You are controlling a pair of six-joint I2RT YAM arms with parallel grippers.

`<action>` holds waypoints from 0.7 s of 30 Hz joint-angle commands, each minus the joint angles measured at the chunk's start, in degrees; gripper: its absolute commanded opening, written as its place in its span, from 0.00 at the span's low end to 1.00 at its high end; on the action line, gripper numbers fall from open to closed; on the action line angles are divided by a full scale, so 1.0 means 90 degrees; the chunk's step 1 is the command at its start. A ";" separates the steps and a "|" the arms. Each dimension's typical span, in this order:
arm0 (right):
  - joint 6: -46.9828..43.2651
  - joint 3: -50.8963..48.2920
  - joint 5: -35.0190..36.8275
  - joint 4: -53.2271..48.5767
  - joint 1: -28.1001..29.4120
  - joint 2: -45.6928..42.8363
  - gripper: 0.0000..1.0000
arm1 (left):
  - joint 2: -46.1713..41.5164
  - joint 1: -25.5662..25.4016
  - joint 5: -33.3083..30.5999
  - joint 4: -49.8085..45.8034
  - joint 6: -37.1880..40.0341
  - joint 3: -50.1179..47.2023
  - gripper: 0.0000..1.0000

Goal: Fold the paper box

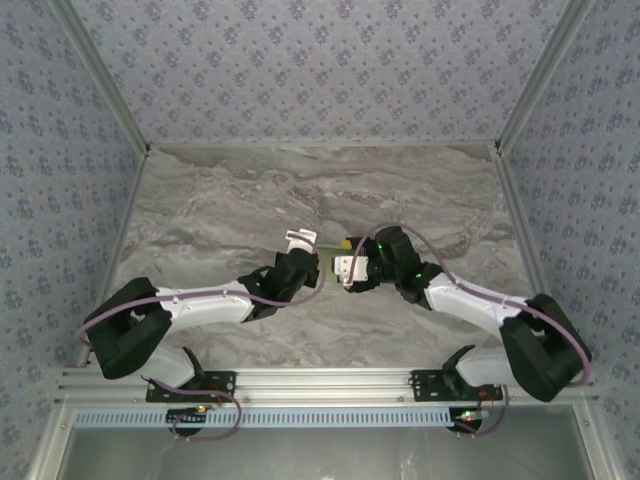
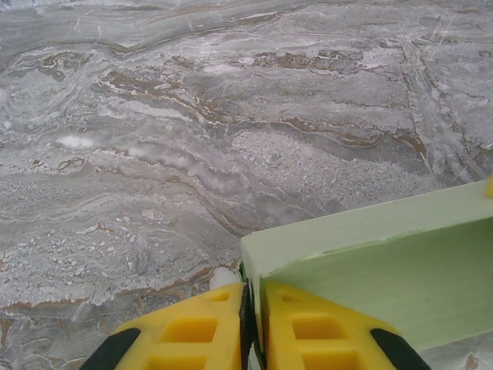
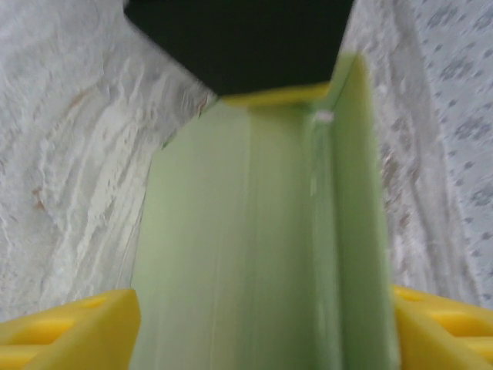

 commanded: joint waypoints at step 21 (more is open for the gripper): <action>-0.0725 -0.0742 0.1464 0.1610 0.0721 0.0740 0.57 | -0.1850 0.1720 0.3643 -0.0404 -0.0807 -0.0477 0.97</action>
